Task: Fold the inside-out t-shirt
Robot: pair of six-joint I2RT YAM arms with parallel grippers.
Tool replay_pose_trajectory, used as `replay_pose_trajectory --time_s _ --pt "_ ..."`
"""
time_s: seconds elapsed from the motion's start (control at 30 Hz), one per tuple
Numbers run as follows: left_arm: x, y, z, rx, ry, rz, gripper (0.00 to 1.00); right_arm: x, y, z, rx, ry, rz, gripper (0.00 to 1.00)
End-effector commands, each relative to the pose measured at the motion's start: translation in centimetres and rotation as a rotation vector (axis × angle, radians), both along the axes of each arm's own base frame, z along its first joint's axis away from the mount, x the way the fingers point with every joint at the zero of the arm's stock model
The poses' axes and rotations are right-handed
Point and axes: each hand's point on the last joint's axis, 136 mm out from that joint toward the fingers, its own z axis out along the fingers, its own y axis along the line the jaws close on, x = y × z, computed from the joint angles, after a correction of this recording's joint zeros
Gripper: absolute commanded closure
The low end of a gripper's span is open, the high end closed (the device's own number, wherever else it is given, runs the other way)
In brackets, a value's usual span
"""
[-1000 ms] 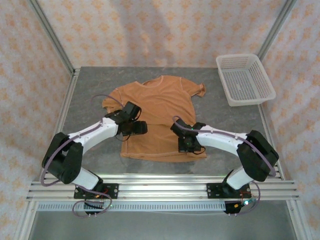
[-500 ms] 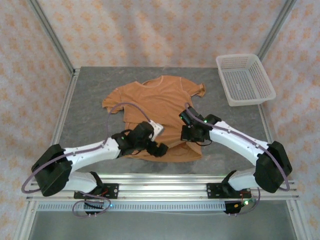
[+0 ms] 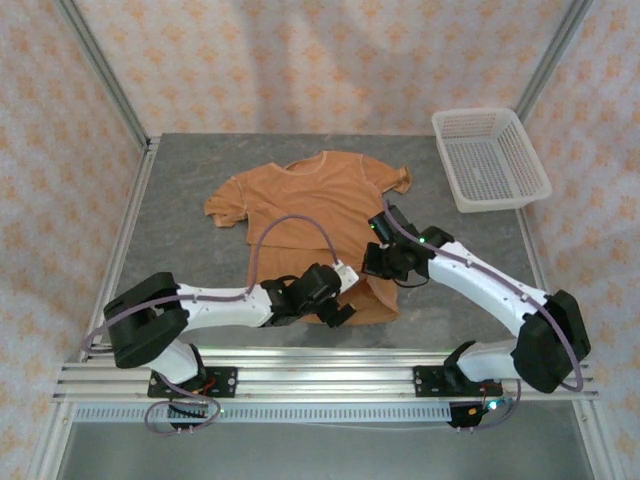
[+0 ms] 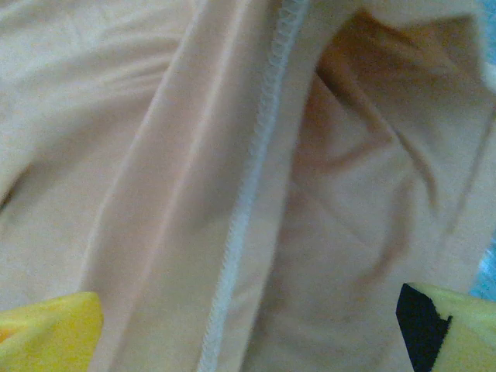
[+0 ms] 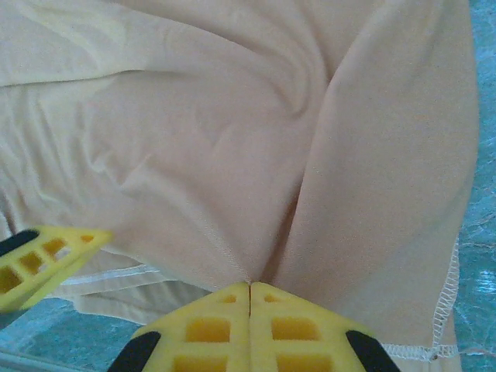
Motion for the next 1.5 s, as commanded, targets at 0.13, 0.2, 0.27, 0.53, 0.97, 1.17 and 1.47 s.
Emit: replay_pose_trajectory --time_s 0.13,0.2,0.27,0.53,0.97,1.17,1.47 --pt "4.5 0.6 0.4 0.163 -0.171 0.118 0.13 -0.7 -1.5 2.4 0.035 -0.043 -0.031 1.00" --pt "5.1 1.8 0.3 0.208 -0.182 0.151 0.20 -0.9 -2.3 3.0 0.036 -0.052 -0.044 1.00" --pt "5.9 3.4 0.2 0.242 -0.174 0.193 0.28 -0.9 -3.5 3.5 0.043 -0.059 -0.067 1.00" --pt "7.1 10.9 0.7 0.274 -0.112 0.350 0.64 -1.0 -7.0 5.1 0.049 -0.086 -0.138 1.00" --pt "6.7 12.8 6.9 0.126 -0.005 0.458 1.00 2.9 -9.1 4.3 0.030 -0.094 -0.211 1.00" --pt "5.9 5.6 9.9 -0.155 0.282 0.394 1.00 10.6 -10.4 4.2 0.005 -0.108 -0.237 1.00" --pt "8.8 -1.8 8.3 -0.231 0.571 0.355 1.00 17.3 -11.4 1.9 -0.010 0.013 -0.262 0.66"
